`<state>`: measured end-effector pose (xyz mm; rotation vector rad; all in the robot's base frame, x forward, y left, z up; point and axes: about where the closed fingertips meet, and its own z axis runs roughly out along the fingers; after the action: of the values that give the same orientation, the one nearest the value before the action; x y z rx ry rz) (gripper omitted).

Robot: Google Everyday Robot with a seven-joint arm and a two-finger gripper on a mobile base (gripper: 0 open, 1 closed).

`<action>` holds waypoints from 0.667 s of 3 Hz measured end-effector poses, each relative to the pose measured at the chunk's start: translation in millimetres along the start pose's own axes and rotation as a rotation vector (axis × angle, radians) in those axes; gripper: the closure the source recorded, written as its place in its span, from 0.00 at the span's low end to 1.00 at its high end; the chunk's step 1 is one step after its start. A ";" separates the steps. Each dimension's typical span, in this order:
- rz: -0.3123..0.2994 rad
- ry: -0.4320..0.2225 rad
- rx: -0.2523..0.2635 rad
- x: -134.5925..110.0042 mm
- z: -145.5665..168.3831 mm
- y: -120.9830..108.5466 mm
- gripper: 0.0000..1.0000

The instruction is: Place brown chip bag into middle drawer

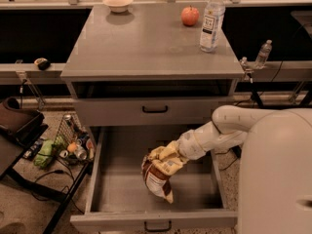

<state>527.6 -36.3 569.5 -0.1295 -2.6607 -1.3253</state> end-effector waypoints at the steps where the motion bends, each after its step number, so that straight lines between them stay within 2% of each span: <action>1: 0.039 -0.061 -0.031 -13.2 15.4 -4.2 1.00; 2: 0.092 -0.140 -0.063 -18.9 22.1 -6.8 1.00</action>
Offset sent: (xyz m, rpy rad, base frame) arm 0.0214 0.0098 -0.0303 0.0398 -0.0223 -0.3195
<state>542.7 -22.9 547.5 -0.3616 -2.6897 -1.4196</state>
